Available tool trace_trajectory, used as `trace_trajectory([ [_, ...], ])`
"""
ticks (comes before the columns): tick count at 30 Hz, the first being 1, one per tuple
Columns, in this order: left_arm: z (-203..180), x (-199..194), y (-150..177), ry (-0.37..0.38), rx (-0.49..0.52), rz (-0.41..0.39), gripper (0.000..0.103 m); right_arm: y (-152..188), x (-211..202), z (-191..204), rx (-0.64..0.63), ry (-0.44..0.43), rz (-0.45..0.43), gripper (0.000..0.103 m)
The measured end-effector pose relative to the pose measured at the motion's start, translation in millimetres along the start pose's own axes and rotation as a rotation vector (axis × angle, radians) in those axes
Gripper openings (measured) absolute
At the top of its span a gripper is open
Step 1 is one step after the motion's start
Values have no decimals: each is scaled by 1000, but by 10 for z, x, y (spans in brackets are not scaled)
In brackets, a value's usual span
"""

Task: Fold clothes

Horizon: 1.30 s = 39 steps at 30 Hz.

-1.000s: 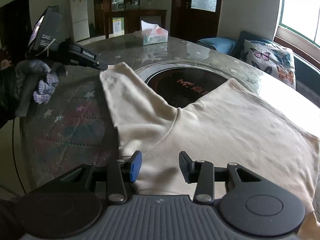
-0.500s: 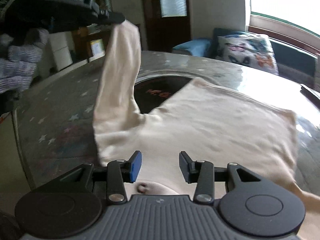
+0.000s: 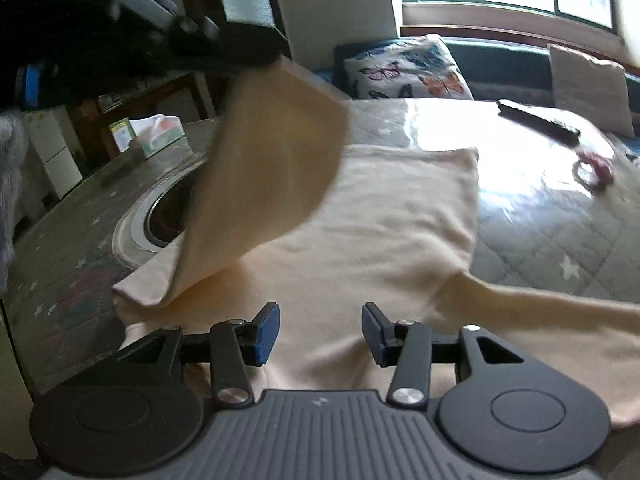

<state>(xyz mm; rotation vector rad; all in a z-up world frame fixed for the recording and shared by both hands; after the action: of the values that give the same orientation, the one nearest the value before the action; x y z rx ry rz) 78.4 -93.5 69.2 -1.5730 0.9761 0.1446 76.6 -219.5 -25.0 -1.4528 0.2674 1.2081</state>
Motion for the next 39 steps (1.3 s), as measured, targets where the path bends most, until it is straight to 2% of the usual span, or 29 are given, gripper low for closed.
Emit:
trace_trajectory([
  [2, -49, 88, 58, 14, 13, 32, 7, 36, -3, -20, 8, -4, 5, 47],
  [4, -66, 138, 120, 21, 27, 56, 15, 64, -15, -25, 7, -11, 6, 49],
  [5, -45, 142, 142, 6, 29, 62, 25, 69, -20, -28, 7, -16, 7, 51],
  [6, -18, 140, 165, -9, 30, 66, 30, 74, -25, -31, 8, -20, 7, 51],
  [8, 101, 89, 207, -54, 31, 58, 31, 82, -33, -36, 13, -31, 6, 51],
  [11, 391, 32, 291, -162, 10, 55, 38, 87, -55, -51, 29, -48, 2, 53],
  [16, 924, -217, 569, -315, -65, 105, 40, 97, -157, -129, 74, -88, -13, 54],
  [20, 1118, -368, 836, -362, -100, 159, 51, 93, -234, -236, 137, -113, -26, 54],
  [21, 1136, -391, 898, -368, -101, 172, 52, 85, -250, -264, 153, -108, -29, 54],
  [25, 1155, -365, 1047, -369, -95, 205, 50, 66, -277, -330, 199, -85, -38, 48],
  [26, 1160, -347, 1069, -376, -95, 214, 48, 65, -276, -336, 206, -83, -37, 41],
  [27, 1167, -323, 1080, -384, -95, 221, 38, 69, -271, -335, 208, -77, -34, 37],
  [29, 1180, -318, 1092, -389, -89, 218, 27, 79, -260, -322, 200, -53, -28, 37],
  [30, 1195, -331, 1095, -397, -93, 219, 16, 86, -252, -313, 192, -35, -24, 37],
  [34, 1266, -386, 1102, -437, -109, 222, 10, 126, -251, -322, 171, 39, -15, 37],
  [36, 1307, -420, 1096, -457, -117, 222, 10, 143, -280, -354, 184, 39, -18, 37],
  [39, 1241, -454, 981, -429, -106, 181, 11, 166, -330, -405, 192, 61, -24, 37],
])
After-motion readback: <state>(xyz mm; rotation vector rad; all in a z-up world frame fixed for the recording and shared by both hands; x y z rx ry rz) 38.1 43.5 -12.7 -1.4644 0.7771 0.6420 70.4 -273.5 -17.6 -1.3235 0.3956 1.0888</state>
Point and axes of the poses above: each gripper's, at about its wrist camera, not at the fingertips, and x roughly the way its jaws point, z to its left, y to its underside, the point moved 2 cm from there along x, roughly the way its jaws point, and after that the axes turned 10 degrees about z, right-handed, at the moved point
